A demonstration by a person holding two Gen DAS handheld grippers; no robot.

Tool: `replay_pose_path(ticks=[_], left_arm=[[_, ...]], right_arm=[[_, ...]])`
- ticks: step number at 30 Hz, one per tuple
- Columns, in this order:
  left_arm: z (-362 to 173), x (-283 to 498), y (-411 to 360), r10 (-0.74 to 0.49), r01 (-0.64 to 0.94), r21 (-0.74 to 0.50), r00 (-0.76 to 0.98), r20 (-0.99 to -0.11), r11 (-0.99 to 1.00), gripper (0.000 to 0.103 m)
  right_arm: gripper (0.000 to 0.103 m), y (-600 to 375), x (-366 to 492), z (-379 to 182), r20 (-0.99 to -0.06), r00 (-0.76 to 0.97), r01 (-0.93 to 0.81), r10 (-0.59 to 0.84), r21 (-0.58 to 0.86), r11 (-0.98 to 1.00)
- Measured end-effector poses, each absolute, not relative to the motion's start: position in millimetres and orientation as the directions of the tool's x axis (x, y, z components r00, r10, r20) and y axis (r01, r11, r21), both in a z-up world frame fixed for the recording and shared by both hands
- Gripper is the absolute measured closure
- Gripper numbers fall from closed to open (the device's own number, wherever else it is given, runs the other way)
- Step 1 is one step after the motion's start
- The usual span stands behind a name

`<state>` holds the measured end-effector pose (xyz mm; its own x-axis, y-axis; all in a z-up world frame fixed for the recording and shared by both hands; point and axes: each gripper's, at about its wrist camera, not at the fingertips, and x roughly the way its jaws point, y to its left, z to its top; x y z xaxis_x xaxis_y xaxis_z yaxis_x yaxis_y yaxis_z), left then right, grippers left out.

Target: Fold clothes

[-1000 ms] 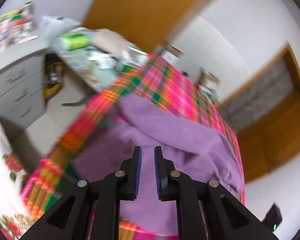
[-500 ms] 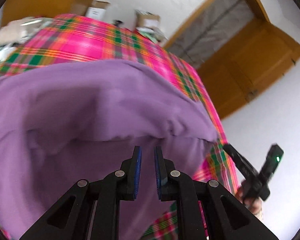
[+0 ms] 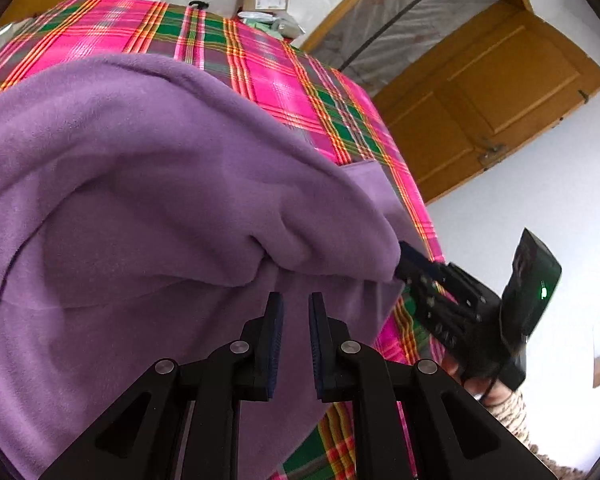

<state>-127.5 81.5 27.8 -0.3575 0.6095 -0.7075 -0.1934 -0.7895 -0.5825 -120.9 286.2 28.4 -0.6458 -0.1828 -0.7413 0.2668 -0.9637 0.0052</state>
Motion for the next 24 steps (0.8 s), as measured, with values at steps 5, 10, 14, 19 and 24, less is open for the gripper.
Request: replay_pose_path(ticks=[5,10,14,19,24], left_arm=[[19,-129,89,0.607,-0.185,-0.581,-0.336,-0.721,-0.792,0.09],[15,-130,91,0.611,-0.177,-0.588,-0.322,-0.723,-0.789,0.09],[16,-132,92,0.612,-0.172,-0.591,-0.328,-0.72,-0.788,0.09],[15,-136,97,0.621,-0.176,-0.599,-0.316,-0.717,-0.781,0.088],[11,-136,95,0.623,-0.148,-0.611,-0.31,-0.718,-0.778,0.088]], right_arm=[[0.079,266,-120,23,-0.748,-0.645,0.335,-0.157,-0.093,-0.938],[0.066,262,-126,21,-0.744,-0.654,0.359,-0.132,-0.152,-0.921],[0.061,262,-135,19,-0.746,-0.651,0.371,-0.144,-0.146,-0.917],[0.075,275,-146,18,-0.764,-0.598,0.387,-0.243,-0.01,-0.922],[0.098,281,-144,21,-0.759,-0.599,0.376,-0.255,0.014,-0.926]])
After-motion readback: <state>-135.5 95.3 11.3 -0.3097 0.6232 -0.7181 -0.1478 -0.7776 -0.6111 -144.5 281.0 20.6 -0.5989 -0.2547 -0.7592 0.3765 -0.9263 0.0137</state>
